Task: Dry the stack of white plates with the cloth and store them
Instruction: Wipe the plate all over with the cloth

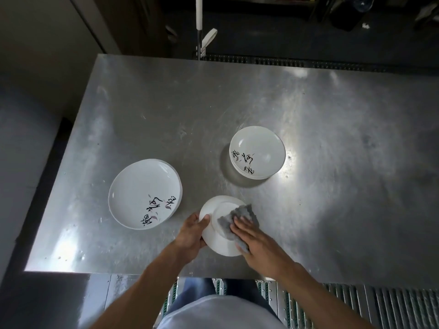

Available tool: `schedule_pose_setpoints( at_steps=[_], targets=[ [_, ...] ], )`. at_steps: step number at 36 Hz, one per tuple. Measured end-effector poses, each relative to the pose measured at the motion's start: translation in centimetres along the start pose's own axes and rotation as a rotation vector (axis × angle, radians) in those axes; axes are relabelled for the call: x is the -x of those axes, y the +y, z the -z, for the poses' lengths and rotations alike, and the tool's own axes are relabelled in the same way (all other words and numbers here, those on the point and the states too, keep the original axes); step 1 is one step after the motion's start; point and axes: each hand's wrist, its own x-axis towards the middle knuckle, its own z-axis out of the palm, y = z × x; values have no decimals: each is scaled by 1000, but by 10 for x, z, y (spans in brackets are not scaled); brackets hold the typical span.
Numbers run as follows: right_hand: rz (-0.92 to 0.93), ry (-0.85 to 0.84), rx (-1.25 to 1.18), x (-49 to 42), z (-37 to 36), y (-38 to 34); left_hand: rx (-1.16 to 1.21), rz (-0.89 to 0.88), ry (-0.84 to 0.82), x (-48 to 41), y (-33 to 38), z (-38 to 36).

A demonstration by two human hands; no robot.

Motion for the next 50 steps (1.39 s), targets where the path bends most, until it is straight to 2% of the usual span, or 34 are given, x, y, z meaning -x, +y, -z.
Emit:
schedule_pose_setpoints(
  at_steps=[5,8,10,15,19,21,25,26,28,31,33,34,37,39,41,42,46,50],
  targets=[
    [-240,-46,-2,-42,1,5,-24,-13,-16,1,0,-1],
    [-270,-82,-7,-63,-2,-4,-7,-28,-16,-1,3,2],
    [-215,-72,4,-65,-3,-10,4,-40,-19,-2,6,5],
    [54,-20,-24,-39,-8,-24,-16,-25,-30,-5,11,11],
    [121,-37,-59,-8,-9,-12,-48,-29,-43,-4,10,12],
    [32,4,-134,-1,-7,-2,-83,-53,-52,-2,10,11],
    [-469,154,-440,-27,-1,-11,-124,-75,-130,1,9,12],
    [-545,207,-478,-38,1,-17,-145,-73,-162,2,9,11],
    [-462,288,-440,-57,3,-29,-186,-75,-213,5,10,10],
    [-124,137,-293,-67,-3,-48,-215,-94,-256,9,15,12],
    [28,79,-175,-66,-6,-42,-223,-102,-258,9,19,15],
    [30,109,-112,-67,-4,-37,-219,-99,-253,8,20,17],
    [-192,240,-111,-73,6,-32,-203,-66,-238,9,20,16],
    [-84,201,-105,-73,3,-36,-217,-61,-246,11,19,15],
    [61,85,-125,-68,-2,-39,-216,-65,-257,11,17,16],
    [79,77,-121,-66,-1,-37,-214,-62,-256,11,16,16],
    [-56,229,-99,-72,7,-32,-242,-37,-280,10,18,13],
    [141,60,-77,-69,5,-34,-258,-61,-283,11,19,12]
  ],
)
